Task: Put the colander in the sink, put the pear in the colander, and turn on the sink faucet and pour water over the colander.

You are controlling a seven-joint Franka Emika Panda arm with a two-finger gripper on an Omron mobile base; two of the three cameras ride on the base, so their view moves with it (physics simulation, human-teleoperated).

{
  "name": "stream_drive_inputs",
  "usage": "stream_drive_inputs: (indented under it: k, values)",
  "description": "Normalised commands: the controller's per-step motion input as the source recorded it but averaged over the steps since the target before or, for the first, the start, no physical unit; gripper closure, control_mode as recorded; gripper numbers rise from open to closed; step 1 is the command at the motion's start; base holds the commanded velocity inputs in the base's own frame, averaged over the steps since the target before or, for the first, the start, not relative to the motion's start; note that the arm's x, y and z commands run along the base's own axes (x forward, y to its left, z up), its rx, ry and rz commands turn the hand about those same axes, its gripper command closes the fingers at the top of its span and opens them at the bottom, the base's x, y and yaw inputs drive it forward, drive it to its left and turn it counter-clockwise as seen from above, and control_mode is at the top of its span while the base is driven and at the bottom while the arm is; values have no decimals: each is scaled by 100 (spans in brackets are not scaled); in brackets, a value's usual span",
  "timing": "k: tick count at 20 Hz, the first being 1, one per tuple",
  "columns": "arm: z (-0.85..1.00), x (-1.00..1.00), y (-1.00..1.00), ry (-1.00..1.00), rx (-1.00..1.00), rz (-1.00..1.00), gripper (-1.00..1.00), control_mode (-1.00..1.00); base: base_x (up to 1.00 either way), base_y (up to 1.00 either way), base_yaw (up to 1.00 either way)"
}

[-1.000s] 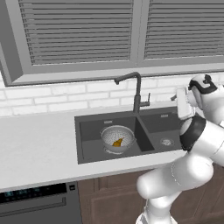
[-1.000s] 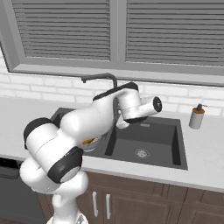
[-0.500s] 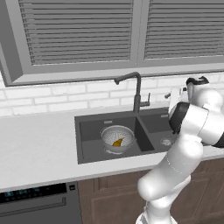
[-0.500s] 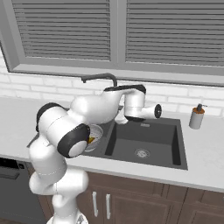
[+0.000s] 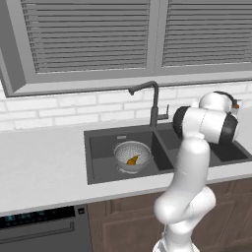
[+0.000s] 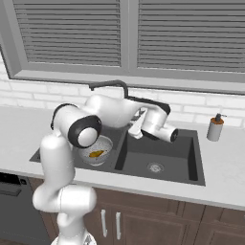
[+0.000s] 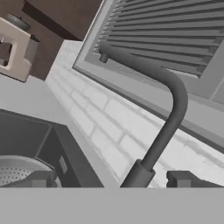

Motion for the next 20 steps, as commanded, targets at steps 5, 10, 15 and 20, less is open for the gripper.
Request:
stream_drive_inputs:
  k: [5, 10, 15, 20]
  values:
    - [0, 27, -6, 3, 3, -13, -100, -100, 0, 0, 0]
    - [7, 17, -8, 20, 4, -15, -100, -100, 0, 0, 0]
    - [15, 14, 2, 27, 1, -16, -100, -100, 0, 0, 0]
    - [-1, 11, 11, 13, 0, -16, -100, -100, 0, 0, 0]
